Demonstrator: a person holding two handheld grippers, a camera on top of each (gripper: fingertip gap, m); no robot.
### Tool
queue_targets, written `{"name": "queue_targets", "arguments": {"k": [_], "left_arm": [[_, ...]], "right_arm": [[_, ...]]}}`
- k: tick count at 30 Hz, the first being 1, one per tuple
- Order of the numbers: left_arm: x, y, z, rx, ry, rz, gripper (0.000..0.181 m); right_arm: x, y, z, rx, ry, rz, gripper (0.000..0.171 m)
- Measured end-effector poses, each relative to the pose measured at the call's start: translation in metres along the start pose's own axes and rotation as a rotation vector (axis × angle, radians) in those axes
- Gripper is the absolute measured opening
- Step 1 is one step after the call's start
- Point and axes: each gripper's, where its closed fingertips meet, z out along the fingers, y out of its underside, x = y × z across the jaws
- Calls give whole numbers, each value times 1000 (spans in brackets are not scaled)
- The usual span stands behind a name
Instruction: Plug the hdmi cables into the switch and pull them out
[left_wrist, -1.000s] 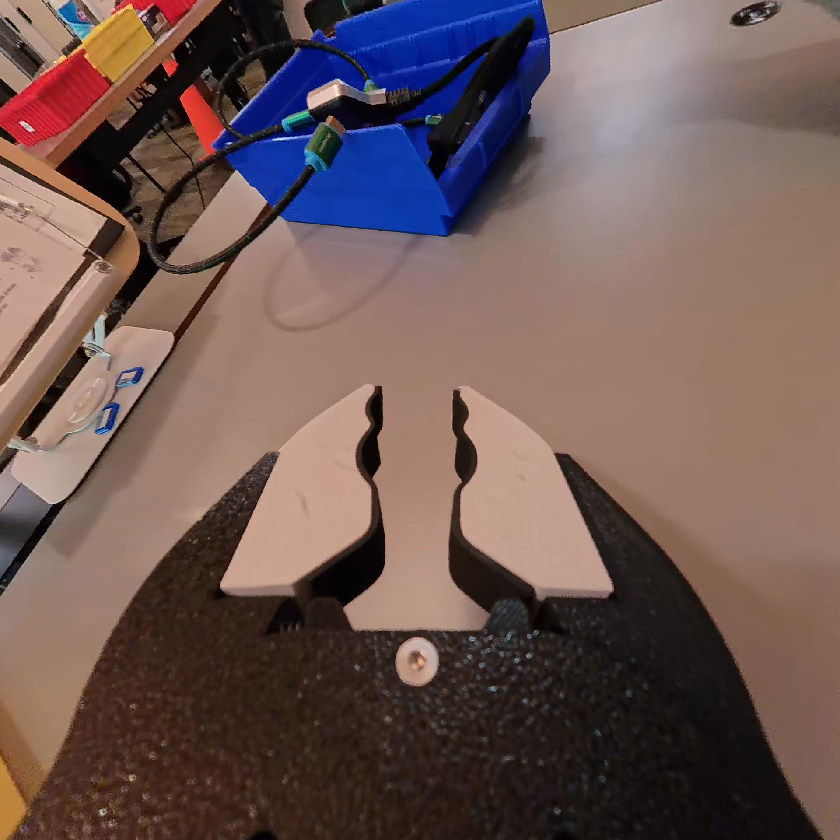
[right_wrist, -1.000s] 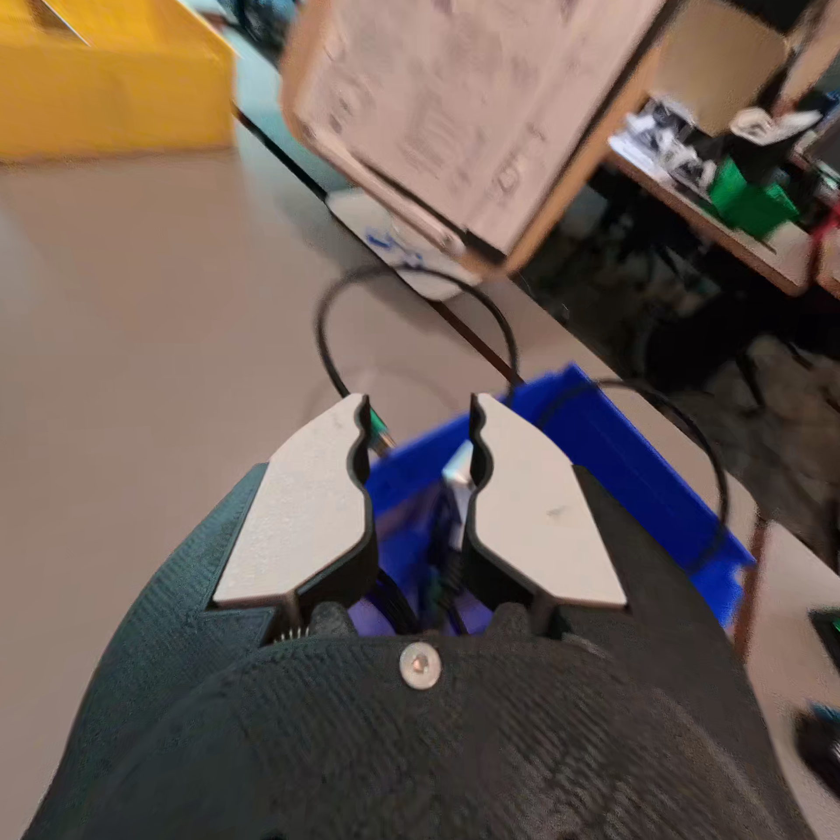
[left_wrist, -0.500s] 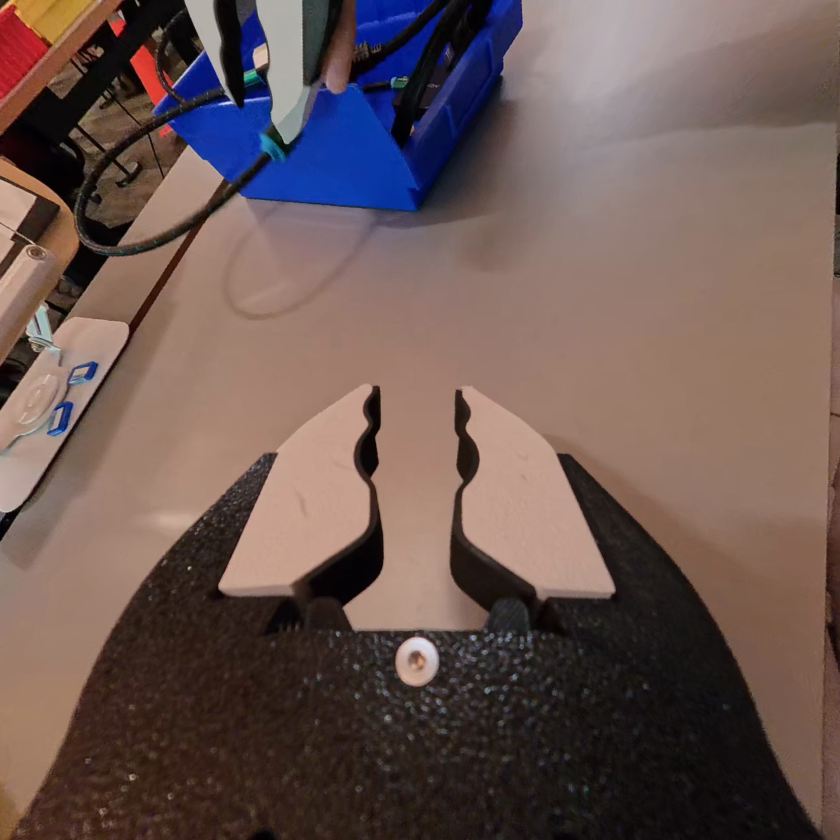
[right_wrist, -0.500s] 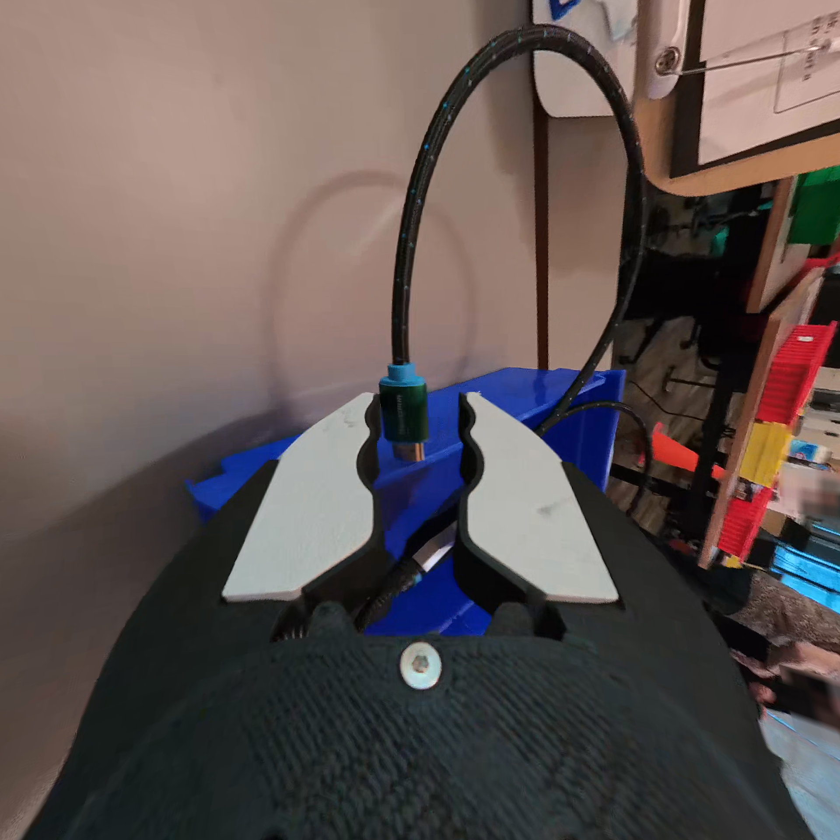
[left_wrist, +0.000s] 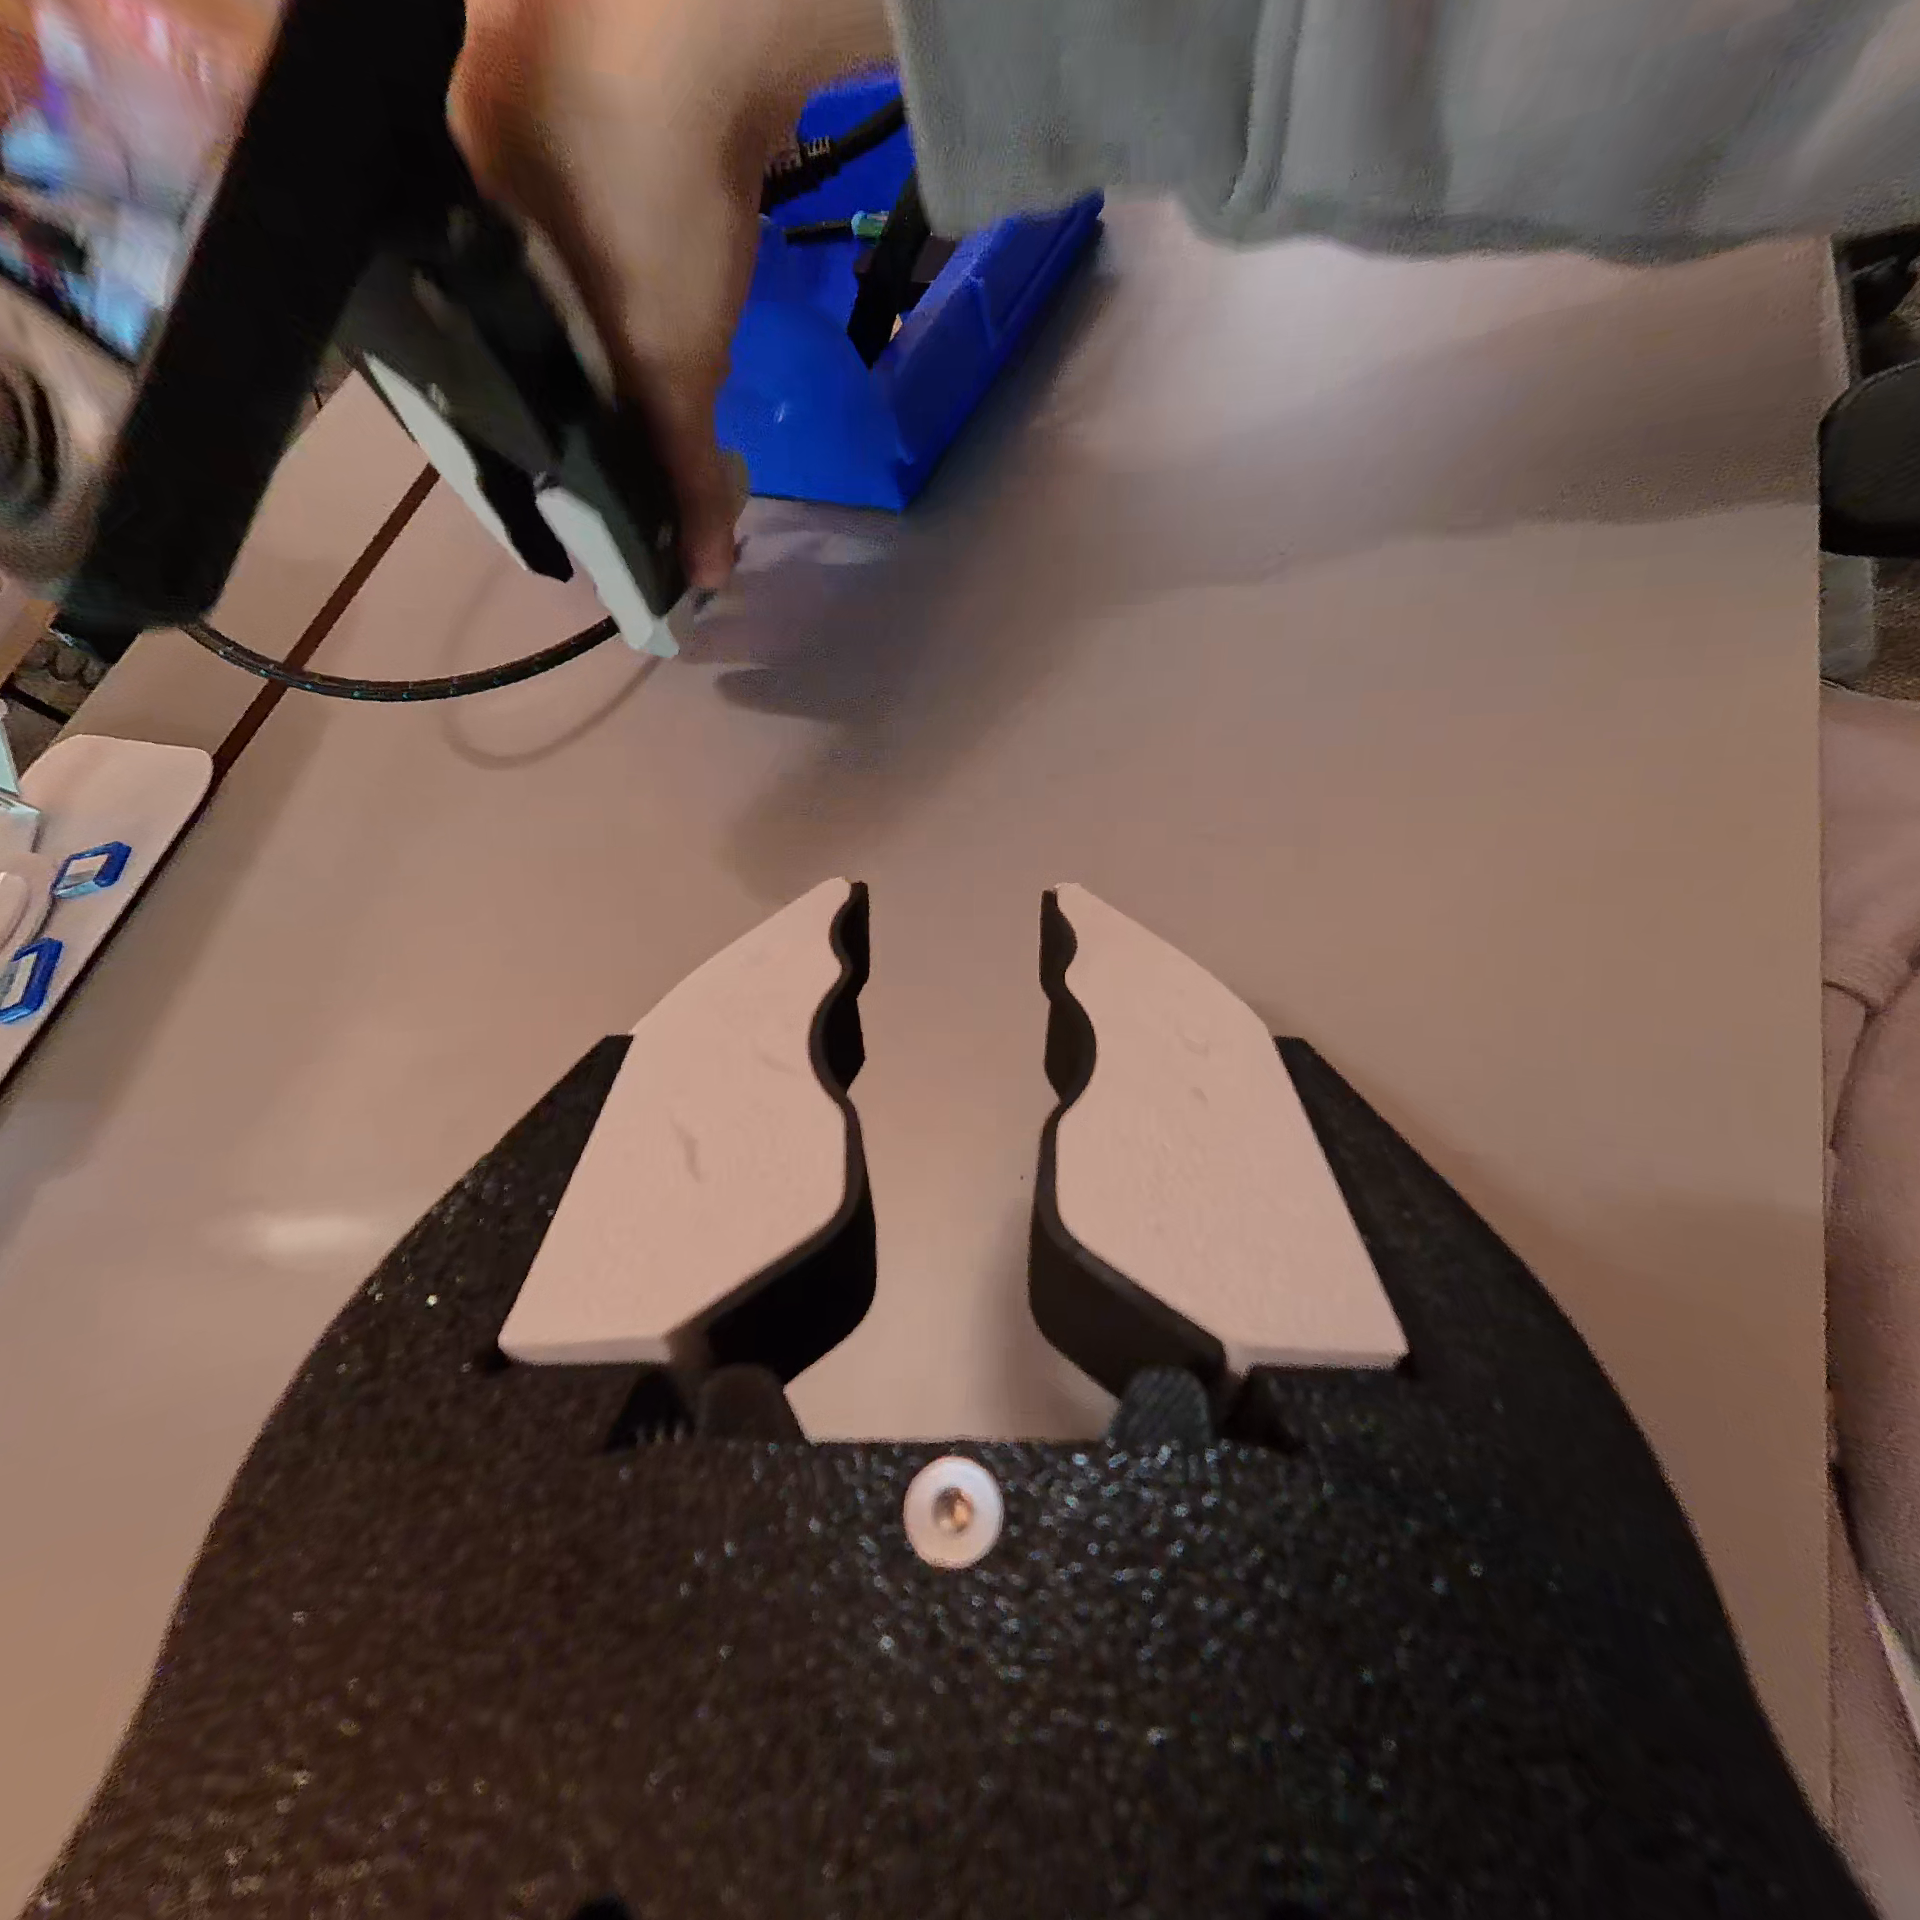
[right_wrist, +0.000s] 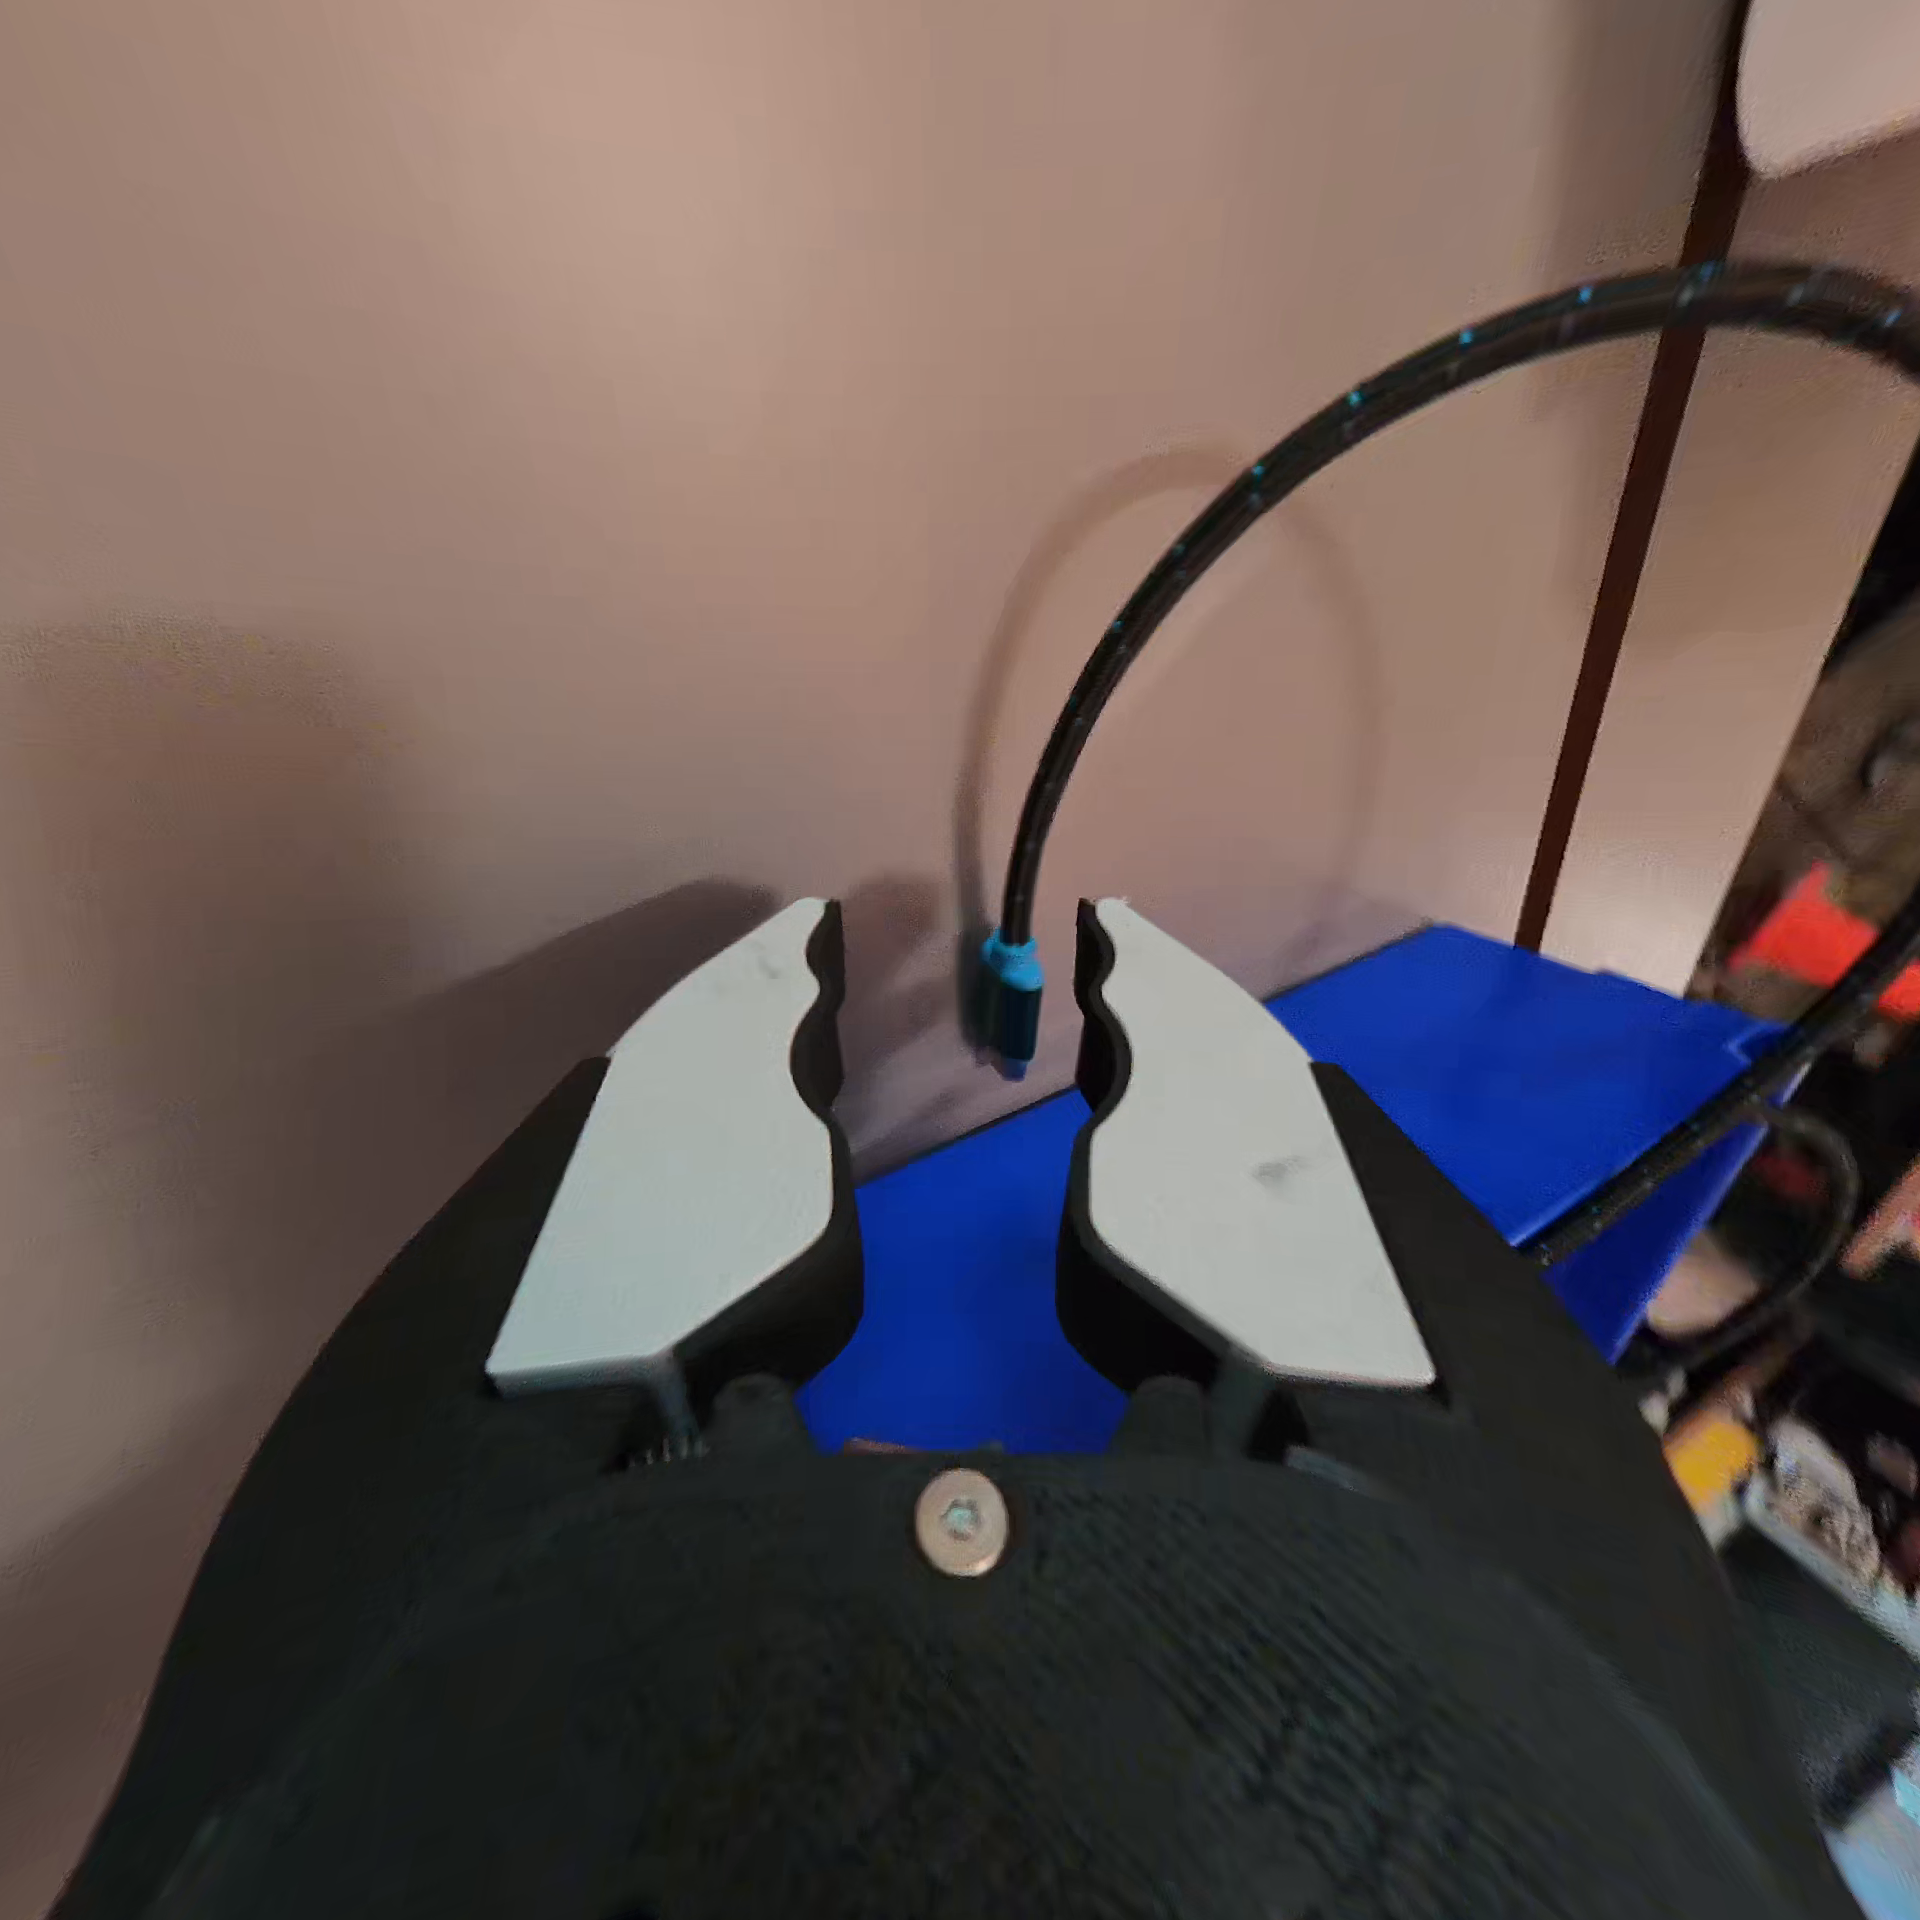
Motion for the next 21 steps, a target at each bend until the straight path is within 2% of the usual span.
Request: {"name": "queue_targets", "arguments": {"k": [3,5,6,7,9,12,15,16,18,20,21], "left_arm": [[0,1,-3,16,-9,-4,31],[-2,3,-7,31,-20,-23,31],[-4,5,-9,42,-26,-39,30],[-5,7,-11,50,-22,-54,30],[-8,12,-14,52,-13,-74,30],[-14,17,-19,55,-20,-99,30],[-16,19,-23,53,-24,-100,30],[-17,19,-24,54,-24,-97,30],[-16,18,-25,56,-19,-96,30],[-16,16,-24,60,-16,-94,30],[-15,15,-24,62,-10,-94,30]], "right_arm": [[11,-2,26,-94,51,115,40],[21,6,35,-184,101,91,36],[19,5,37,-181,82,54,8],[15,2,36,-163,48,36,6],[20,-4,24,-87,41,68,6],[53,-5,-28,106,142,134,6],[87,33,-80,210,219,202,8],[95,53,-90,208,219,246,7],[119,96,-110,195,328,310,7],[128,133,-117,187,372,348,7],[125,148,-111,176,336,372,7]]}}
